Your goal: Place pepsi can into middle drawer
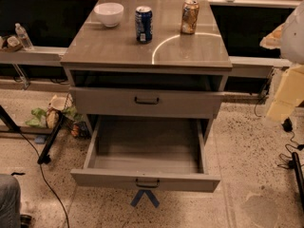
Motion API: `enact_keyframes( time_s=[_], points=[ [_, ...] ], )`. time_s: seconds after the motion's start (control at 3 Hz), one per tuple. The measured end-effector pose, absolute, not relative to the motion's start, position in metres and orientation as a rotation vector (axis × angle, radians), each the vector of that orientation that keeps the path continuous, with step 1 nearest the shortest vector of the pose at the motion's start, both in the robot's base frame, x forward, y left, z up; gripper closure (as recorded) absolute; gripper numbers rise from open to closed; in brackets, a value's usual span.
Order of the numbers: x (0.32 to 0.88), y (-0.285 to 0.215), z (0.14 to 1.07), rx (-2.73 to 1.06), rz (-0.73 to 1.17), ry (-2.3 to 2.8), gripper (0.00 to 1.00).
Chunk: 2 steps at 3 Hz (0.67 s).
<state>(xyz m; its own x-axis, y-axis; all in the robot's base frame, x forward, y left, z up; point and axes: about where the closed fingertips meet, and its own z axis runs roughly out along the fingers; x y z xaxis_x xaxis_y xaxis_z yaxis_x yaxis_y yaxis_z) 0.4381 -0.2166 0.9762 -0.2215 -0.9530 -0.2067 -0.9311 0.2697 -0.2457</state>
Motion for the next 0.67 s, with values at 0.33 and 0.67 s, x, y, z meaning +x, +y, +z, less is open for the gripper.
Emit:
enact_keyframes(
  time_s=[0.33, 0.67],
  points=[
    [0.438, -0.217, 0.976, -1.724, -0.098, 2.232, 0.00],
    [0.453, -0.213, 0.977, -1.658, -0.066, 2.210, 0.00]
  ],
)
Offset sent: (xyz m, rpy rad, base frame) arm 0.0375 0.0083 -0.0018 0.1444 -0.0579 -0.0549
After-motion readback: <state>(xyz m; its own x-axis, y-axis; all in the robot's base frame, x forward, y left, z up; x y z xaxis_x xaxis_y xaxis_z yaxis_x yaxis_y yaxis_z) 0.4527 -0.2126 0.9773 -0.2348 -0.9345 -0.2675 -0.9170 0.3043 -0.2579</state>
